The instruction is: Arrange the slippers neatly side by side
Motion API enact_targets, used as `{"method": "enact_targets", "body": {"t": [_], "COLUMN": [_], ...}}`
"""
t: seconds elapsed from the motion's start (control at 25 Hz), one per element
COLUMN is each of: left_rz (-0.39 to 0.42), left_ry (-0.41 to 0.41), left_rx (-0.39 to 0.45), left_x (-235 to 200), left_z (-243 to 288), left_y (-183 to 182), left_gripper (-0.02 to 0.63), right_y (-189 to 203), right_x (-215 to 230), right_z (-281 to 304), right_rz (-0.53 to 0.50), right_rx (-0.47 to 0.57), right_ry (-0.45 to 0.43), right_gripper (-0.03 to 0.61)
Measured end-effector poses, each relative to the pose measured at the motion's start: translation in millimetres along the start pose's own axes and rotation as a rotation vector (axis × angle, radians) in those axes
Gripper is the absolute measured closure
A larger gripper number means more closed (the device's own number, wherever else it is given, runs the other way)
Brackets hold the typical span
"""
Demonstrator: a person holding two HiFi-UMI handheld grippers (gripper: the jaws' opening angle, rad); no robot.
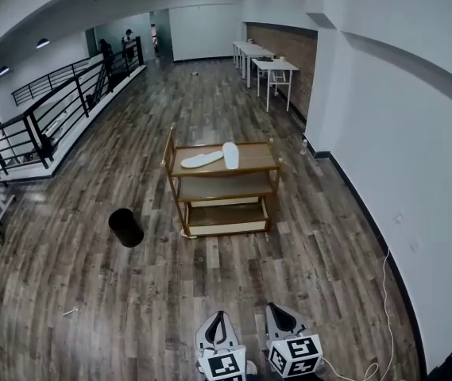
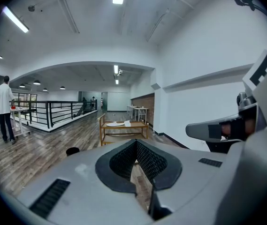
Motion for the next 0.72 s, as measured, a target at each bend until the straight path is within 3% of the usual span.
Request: {"method": "enact_targets", "body": {"t": [0.28,0.72], "left_rz": [0.000,0.023], "left_ry": [-0.037,-0.027], "left_rx": [-0.011,-0.022], "left_x": [-1.2,-26.6], "left_z": [41.3,129.2], "left_y": [-10.2,-29.0], "left_gripper": [0.612,0.612], "right_y": [-14.1,-40.7], "right_x": [23.9,46.0], "right_z": [39.1,120.7], "right_rz": [0.011,0.022], "right_rx": [-0.008,-0.005], "right_ry": [-0.024,-0.017], "right_gripper": [0.580,0.580]}}
Point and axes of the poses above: the fingertips, and each gripper's own axes: z forward along the fingers, x to its right, y out of its underside, the point moved 9 cm from there along -z, backward along the fingers, and after that the axes turned 3 degrees about z, right-handed, at the moved point
